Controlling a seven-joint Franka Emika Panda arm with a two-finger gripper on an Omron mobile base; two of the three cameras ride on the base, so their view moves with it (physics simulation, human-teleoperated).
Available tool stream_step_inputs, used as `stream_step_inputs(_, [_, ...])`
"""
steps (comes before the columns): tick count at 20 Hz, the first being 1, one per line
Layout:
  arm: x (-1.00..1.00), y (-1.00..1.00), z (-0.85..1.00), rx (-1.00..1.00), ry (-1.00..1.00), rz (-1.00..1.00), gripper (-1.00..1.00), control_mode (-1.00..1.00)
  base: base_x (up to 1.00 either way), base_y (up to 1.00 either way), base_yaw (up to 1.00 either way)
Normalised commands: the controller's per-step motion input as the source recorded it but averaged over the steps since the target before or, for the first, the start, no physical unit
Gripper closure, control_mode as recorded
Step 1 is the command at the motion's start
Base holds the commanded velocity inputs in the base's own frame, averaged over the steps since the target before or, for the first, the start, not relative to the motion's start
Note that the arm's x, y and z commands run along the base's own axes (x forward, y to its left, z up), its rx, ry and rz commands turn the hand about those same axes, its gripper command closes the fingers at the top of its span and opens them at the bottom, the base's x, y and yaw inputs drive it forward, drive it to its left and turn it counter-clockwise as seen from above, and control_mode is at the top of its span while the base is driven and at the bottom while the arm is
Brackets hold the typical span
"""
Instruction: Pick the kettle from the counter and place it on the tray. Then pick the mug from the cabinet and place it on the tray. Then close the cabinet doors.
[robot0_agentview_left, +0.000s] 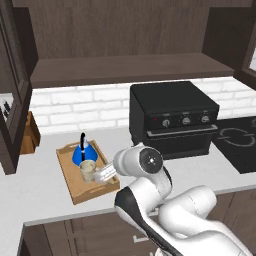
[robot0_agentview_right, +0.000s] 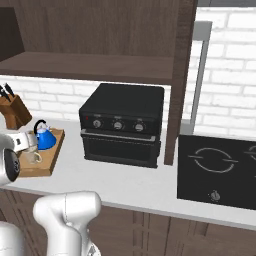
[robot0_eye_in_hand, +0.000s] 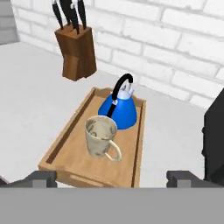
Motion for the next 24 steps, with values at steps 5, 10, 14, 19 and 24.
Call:
stream_step_inputs(5, [-0.38,-0.22,0.47,0.14,-0.06,-0.34,-1.00,-1.00,0.00,0.00,0.00])
stream_step_inputs(10, [-0.33,-0.26,0.37,0.14,-0.12,-0.36,-1.00,-1.00,0.00,0.00,0.00])
stream_step_inputs(14, [-0.31,-0.30,0.32,0.16,-0.12,-0.34,-1.00,-1.00,0.00,0.00,0.00])
stream_step_inputs(19, [-0.32,-0.32,0.28,0.14,-0.16,-0.28,-1.00,-1.00,0.00,0.00,0.00])
stream_step_inputs(24, [-0.32,-0.35,0.27,0.14,-0.19,-0.19,-1.00,-1.00,0.00,0.00,0.00])
